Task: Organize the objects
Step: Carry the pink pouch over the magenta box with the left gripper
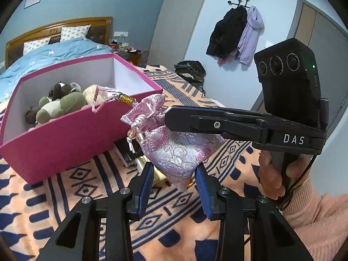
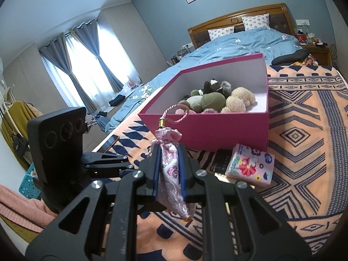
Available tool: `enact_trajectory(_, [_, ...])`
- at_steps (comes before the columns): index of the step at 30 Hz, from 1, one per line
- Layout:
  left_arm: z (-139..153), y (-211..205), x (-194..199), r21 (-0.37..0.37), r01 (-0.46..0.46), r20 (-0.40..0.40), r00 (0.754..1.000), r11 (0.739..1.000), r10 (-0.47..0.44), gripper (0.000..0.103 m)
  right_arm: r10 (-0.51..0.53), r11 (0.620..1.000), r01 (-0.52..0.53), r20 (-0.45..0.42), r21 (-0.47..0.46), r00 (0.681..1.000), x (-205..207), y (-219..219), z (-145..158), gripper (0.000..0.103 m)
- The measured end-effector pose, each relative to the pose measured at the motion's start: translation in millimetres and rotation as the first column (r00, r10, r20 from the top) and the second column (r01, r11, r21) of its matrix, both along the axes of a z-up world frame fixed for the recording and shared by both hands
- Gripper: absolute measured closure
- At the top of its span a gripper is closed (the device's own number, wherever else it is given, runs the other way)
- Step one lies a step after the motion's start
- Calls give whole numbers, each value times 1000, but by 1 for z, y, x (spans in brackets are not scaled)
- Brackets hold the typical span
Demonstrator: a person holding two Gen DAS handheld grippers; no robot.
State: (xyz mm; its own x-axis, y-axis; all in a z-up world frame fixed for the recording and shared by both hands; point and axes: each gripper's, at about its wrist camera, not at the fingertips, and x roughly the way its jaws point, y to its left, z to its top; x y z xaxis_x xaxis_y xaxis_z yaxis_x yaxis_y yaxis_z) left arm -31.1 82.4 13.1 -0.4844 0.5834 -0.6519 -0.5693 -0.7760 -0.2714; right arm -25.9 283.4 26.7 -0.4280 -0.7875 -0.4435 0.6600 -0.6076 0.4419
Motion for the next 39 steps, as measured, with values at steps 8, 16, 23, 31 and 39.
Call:
enact_trajectory(8, [11,0,-11,-6,-6,-27,1000,1000,6,64,-7,1000,6,-35,-19,999,-8,0,14,86])
enact_trajectory(16, [24,0,-29,-12,-19,-49,999,1000,18,64,-16,999,14,-65,-34,998,-19,-3,27,86])
enact_trajectory(23, [36,-1,-47,-30,-39,-76,996,999,37,64,-22,999,19,-68,-50,997,-36,-4,38,86])
enact_trajectory(31, [48,-6,-80,-33,-57,-84,995,998,54,64,-59,997,55,-87,-54,994,-64,-4,52,86])
enact_trajectory(39, [60,-1,-110,-60,-77,-108,992,995,70,64,-82,995,77,-93,-61,992,-92,-8,64,86])
